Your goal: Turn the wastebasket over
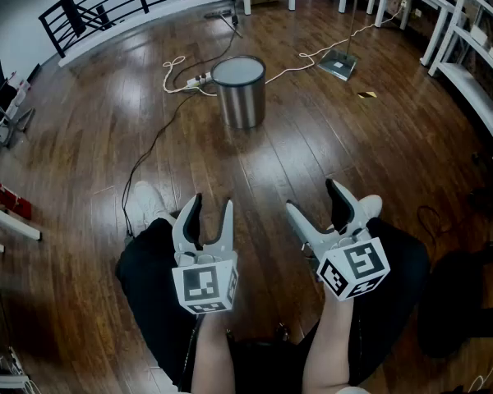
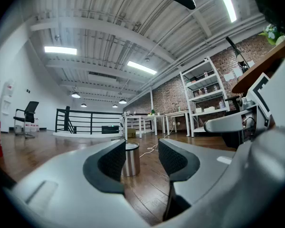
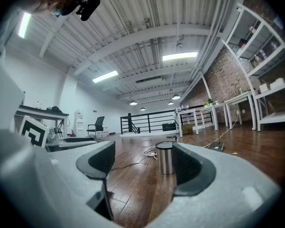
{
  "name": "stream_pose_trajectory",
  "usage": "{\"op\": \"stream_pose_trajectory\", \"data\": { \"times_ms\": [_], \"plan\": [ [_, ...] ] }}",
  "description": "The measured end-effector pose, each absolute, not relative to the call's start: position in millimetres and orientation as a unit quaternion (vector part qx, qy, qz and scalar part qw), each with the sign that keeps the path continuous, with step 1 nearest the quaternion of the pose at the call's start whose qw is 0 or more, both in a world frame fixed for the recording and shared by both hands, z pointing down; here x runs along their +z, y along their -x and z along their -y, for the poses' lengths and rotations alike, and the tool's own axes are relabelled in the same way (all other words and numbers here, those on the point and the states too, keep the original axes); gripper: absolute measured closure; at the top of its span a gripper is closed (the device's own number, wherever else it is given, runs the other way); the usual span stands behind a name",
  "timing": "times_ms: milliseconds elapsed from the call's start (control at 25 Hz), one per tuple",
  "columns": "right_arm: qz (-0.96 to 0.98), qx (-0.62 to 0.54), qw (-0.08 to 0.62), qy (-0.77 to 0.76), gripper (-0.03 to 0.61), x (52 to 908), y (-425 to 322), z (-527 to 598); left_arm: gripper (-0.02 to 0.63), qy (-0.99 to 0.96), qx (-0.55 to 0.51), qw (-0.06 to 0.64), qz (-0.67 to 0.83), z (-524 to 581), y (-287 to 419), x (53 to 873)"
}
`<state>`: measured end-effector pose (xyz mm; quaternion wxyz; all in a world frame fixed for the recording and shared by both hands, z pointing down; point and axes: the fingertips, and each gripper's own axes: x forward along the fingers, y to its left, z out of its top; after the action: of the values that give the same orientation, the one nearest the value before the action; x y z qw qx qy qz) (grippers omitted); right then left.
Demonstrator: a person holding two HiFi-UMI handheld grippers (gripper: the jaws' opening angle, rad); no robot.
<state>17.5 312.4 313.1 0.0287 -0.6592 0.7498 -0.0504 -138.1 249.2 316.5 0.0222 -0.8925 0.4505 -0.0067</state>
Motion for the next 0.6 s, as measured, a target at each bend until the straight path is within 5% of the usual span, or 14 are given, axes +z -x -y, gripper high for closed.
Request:
{"op": "stream_pose_trajectory", "data": {
  "times_ms": [600],
  "plan": [
    [-0.777,-0.016,-0.004,0.630,0.215,297,45,-215,0.393,0.895,0.003,-0.008,-0.447,-166,124,324]
  ]
}}
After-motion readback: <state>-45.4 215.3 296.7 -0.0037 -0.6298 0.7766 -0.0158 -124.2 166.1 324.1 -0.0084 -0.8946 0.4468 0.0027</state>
